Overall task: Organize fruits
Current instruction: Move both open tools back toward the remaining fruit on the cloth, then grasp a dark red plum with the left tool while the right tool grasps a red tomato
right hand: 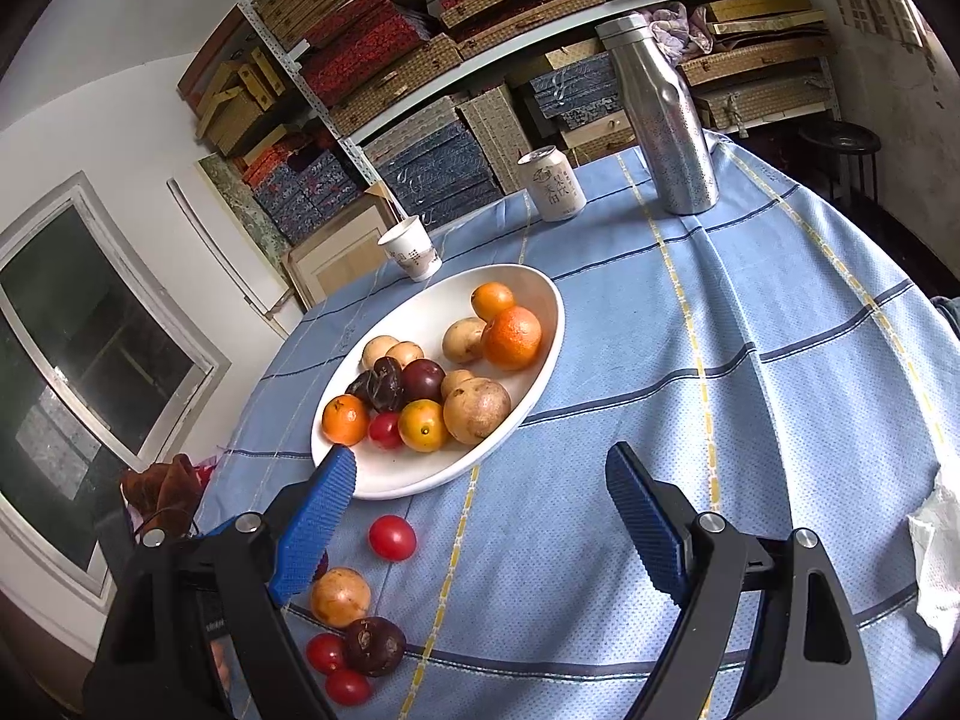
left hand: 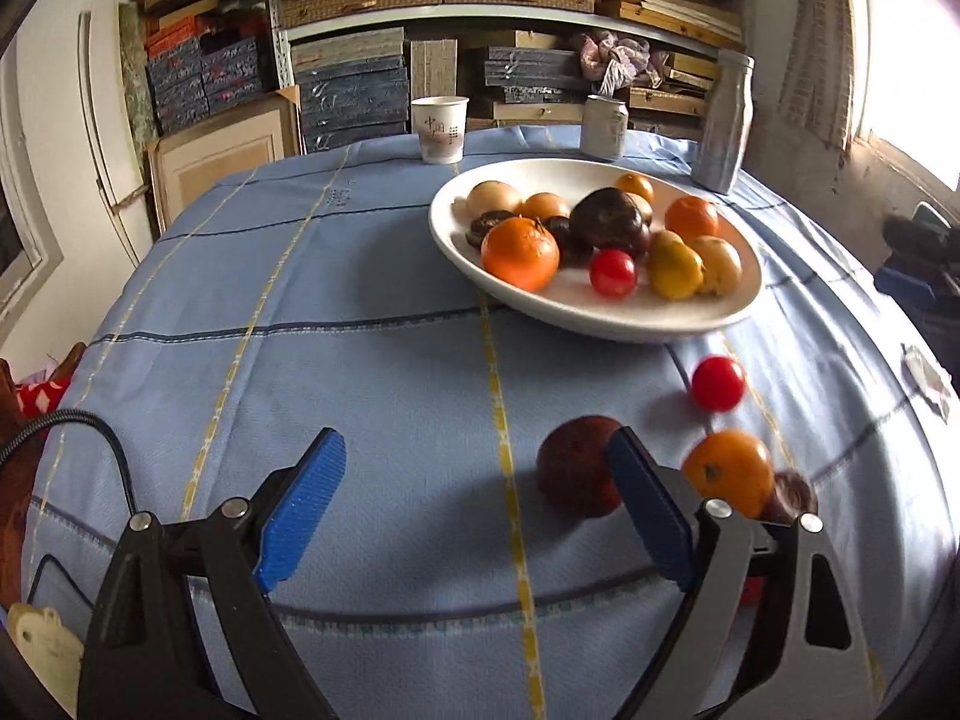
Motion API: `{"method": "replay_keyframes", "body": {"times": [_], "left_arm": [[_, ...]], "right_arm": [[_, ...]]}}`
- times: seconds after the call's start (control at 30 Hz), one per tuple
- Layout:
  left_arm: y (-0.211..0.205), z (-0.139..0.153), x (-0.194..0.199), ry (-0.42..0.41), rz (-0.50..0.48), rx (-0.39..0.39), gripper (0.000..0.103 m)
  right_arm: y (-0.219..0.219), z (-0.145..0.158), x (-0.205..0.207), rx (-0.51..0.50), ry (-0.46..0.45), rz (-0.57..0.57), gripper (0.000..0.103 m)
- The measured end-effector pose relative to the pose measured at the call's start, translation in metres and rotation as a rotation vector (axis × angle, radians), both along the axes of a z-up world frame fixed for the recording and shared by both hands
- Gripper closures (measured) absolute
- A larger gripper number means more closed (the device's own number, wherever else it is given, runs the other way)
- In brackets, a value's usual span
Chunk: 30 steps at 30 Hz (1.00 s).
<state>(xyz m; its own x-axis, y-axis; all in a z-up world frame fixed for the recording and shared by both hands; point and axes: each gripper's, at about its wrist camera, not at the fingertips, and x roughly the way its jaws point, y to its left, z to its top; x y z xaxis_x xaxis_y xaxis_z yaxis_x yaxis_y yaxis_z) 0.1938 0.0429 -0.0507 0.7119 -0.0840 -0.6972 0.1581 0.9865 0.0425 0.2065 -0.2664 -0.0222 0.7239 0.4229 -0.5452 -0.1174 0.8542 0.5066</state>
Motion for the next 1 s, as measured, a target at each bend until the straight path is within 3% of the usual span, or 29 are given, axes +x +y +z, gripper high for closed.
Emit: {"method": "replay_keyframes", "body": {"times": [0.27,0.47,0.73,1.0], "left_arm": [[-0.013,0.005,-0.029,-0.054,-0.115,-0.023,0.016],[-0.02,-0.006,-0.027,0.028,-0.157,-0.015,0.036],[-0.014,-0.012,-0.035,0.074,-0.195,-0.059,0.038],[-0.029,-0.019,-0.033,0.117,-0.257,-0.043,0.048]], "right_arm": [[0.002,0.001,-0.002,-0.021,-0.01,0.011,0.017],[0.001,0.002,-0.002,-0.024,-0.011,0.007,0.017],[0.005,0.001,-0.002,-0.044,-0.012,0.017,0.017],[0.007,-0.002,0.0,-0.062,0.0,0.016,0.017]]}}
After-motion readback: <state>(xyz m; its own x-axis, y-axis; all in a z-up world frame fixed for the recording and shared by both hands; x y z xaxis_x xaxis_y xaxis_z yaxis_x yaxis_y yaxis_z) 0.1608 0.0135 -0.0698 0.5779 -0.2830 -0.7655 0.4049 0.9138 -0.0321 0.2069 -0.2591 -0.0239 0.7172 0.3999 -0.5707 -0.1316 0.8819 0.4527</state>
